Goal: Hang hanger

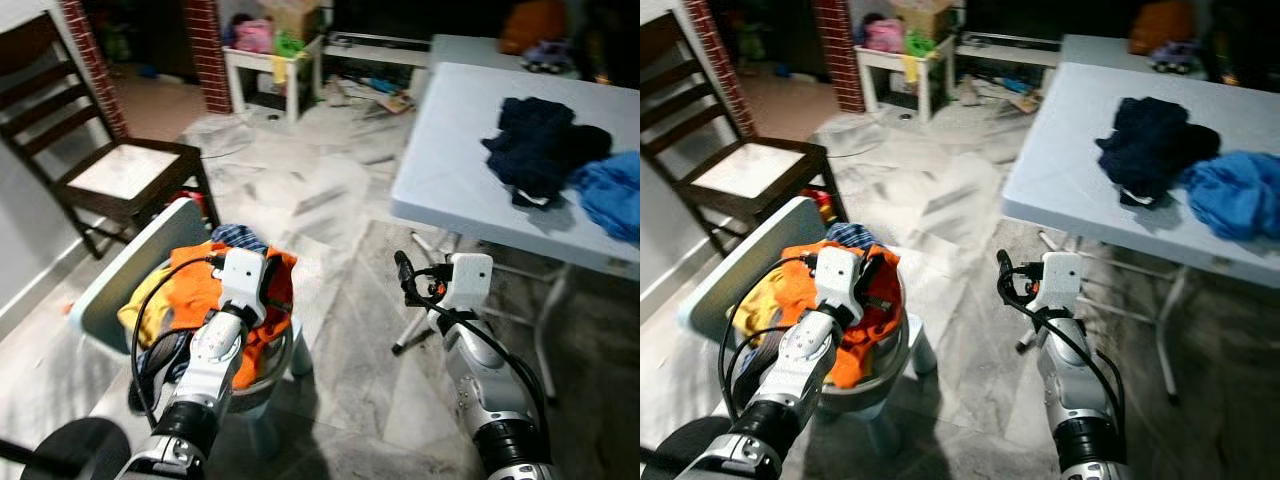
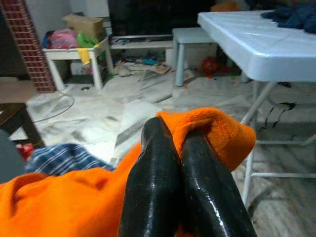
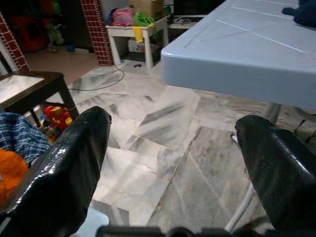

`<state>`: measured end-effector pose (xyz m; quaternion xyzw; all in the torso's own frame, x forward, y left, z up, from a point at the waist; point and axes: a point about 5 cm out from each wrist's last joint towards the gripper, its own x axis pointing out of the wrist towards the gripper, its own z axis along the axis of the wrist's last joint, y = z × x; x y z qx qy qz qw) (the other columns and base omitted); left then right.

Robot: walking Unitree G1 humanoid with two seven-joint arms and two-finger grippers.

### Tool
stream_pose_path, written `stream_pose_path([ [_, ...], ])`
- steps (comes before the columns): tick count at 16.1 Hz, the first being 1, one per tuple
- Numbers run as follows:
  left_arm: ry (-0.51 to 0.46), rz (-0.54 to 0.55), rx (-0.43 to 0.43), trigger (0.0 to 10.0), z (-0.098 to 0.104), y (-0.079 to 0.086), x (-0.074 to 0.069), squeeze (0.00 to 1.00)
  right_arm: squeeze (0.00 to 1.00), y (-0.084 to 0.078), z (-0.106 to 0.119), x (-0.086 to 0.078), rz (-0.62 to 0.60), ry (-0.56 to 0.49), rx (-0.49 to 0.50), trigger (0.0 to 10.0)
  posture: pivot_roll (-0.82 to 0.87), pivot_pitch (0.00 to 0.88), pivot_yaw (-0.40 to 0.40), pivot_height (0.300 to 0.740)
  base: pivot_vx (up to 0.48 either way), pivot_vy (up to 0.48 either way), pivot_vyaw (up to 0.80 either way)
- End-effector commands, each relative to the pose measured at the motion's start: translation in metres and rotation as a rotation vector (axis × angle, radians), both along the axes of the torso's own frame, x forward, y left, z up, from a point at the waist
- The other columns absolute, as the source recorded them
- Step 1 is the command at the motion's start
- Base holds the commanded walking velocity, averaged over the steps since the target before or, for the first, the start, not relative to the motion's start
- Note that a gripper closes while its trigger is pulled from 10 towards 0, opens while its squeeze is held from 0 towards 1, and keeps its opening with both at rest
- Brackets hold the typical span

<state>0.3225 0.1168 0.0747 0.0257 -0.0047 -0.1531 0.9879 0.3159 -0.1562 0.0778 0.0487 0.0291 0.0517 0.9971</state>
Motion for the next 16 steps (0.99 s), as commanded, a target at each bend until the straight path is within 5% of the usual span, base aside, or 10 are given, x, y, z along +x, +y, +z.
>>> stream_pose_path([
  [1,-0.014,-0.03,0.002,10.0,0.003,-0.003,0.0,0.0,0.0,0.004,0.006,0.001,0.011,-0.027,-0.005,10.0,-0.09,0.0,0.006,0.74,0.0,0.0,-0.76],
  [8,-0.005,-0.072,0.002,10.0,-0.002,-0.003,-0.009,0.0,0.0,-0.005,0.0,-0.01,-0.024,-0.014,-0.002,10.0,-0.09,0.033,0.015,0.74,0.0,0.0,-0.76],
  [16,0.01,-0.124,0.006,10.0,-0.004,-0.012,-0.011,0.0,0.0,-0.014,-0.002,-0.017,-0.093,0.004,-0.009,10.0,-0.13,0.058,0.018,0.74,0.0,-0.27,-0.76],
])
